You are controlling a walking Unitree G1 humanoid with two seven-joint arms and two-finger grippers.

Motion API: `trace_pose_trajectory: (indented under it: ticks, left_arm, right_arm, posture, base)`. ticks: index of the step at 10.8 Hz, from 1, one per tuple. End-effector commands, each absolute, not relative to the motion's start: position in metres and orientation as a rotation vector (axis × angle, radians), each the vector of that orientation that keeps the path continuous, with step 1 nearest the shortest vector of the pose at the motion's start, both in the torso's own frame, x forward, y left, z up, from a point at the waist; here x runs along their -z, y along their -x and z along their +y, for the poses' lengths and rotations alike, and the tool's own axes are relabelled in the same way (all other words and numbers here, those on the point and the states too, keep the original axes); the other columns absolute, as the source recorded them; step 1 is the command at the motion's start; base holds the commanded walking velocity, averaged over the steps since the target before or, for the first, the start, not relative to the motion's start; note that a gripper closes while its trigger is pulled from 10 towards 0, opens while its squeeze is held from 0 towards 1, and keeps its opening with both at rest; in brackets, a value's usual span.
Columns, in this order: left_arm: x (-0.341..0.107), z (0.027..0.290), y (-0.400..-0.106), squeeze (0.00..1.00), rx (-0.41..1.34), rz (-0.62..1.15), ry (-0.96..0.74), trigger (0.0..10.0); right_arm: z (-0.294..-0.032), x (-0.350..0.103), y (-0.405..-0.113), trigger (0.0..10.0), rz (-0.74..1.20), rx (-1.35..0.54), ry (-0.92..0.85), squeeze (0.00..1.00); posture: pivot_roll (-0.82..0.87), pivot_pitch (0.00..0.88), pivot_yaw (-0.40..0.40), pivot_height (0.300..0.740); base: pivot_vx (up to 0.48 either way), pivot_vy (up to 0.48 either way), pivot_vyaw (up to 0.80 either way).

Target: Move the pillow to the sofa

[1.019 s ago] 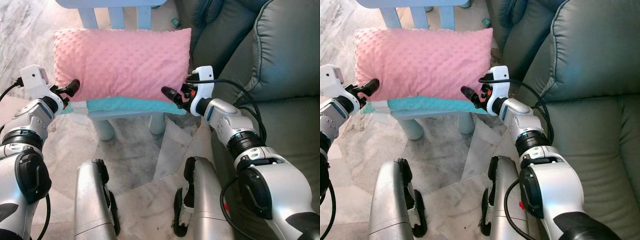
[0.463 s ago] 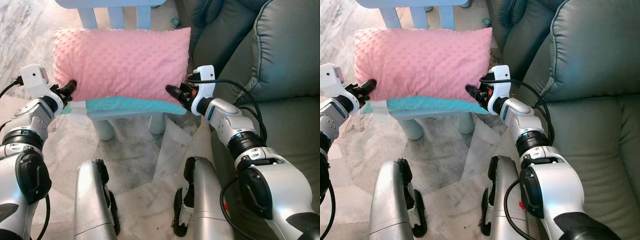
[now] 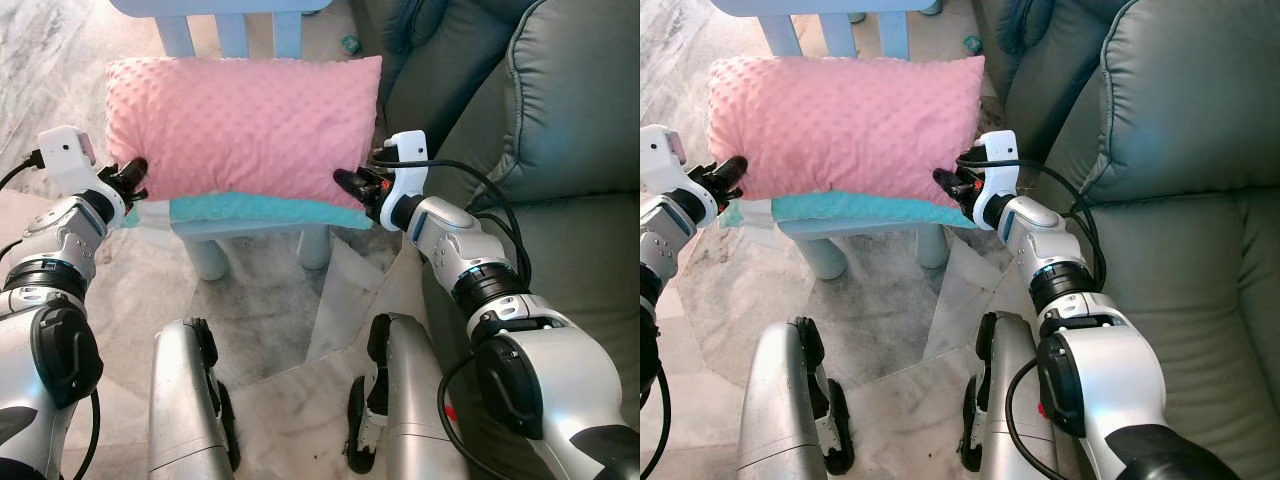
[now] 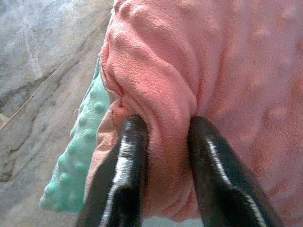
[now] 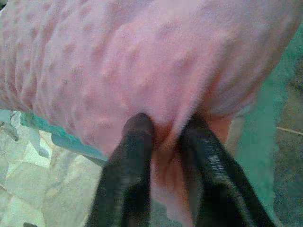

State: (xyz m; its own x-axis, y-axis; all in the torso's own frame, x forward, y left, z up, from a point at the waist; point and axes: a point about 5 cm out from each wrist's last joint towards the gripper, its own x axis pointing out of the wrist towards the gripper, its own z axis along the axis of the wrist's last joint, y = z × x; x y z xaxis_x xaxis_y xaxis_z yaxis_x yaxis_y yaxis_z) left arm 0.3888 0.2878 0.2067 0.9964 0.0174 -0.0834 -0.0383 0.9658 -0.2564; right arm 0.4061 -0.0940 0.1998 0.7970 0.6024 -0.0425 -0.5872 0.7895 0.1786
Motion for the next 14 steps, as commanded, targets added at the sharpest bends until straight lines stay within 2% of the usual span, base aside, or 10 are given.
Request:
trace_pose_trajectory:
  ticks: [1,7,11,14]
  left_arm:
    - [-0.195,0.291,-0.384,0.0,-0.041,0.119,0.252,0.0]
    - [-0.22,0.296,-0.389,0.0,-0.122,0.001,0.135,0.0]
    - [-0.254,0.299,-0.392,0.0,-0.164,-0.129,0.065,0.0]
    - [-0.292,0.287,-0.396,0.0,-0.118,-0.288,-0.022,0.0]
  right_arm:
    - [-0.093,-0.191,-0.404,0.0,0.123,-0.645,-0.165,0.0]
    - [-0.095,-0.205,-0.407,0.0,0.039,-0.633,-0.186,0.0]
    - [-0.095,-0.225,-0.41,0.0,-0.041,-0.638,-0.184,0.0]
    - [-0.1,-0.253,-0.412,0.0,-0.174,-0.638,-0.145,0.0]
  posture:
    - [-0.14,0.469,-0.091,0.519]
    - [-0.12,0.445,-0.084,0.519]
    - [-0.11,0.412,-0.073,0.519]
    - [-0.09,0.37,-0.064,0.519]
  base:
    - [0.0,0.0,0.0]
    - [0.0,0.0,0.0]
    - [0.0,0.0,0.0]
    - [0.0,0.0,0.0]
